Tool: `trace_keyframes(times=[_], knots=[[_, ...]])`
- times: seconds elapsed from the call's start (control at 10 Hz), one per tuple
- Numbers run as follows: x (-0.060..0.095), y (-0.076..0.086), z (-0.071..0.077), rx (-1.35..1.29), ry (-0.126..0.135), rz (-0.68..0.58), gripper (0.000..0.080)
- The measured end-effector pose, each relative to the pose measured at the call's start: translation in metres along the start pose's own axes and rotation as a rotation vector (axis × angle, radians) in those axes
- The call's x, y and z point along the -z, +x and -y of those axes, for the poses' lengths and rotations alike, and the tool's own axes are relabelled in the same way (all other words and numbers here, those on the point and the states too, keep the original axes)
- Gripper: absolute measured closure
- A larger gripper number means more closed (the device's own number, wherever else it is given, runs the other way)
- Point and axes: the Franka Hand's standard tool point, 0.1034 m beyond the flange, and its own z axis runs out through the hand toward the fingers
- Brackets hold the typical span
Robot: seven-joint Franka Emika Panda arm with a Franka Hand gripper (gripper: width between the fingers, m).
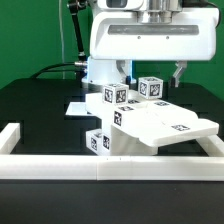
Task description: Assemble chair
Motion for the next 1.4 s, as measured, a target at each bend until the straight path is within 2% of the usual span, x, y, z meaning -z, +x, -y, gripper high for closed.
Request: trace_keyframes(times=[0.3,0.4,0.5,0.6,0.7,0.9,1.4], knots=[[0.0,0.0,0.0008,0.08,-0.009,0.002,0.0151],[-0.0001,-0.0001,-0.0002,0.078,-0.01,0.003,0.0246],[-0.0001,-0.0001,-0.0004,0.078,-0.01,0.003,0.0246],[-0.0001,-0.0001,-0.0005,0.073,-0.01,0.003,0.0458],[-0.0002,-0.0002,-0.0005,0.042,-0.01,0.003,0.0512],[-0.0003,-0.0002,-0.0005,0.036,-0.01,0.003,0.0512],[-0.0007,0.0012,0.0015,-0.444,-0.005,-0.012,0.0511]])
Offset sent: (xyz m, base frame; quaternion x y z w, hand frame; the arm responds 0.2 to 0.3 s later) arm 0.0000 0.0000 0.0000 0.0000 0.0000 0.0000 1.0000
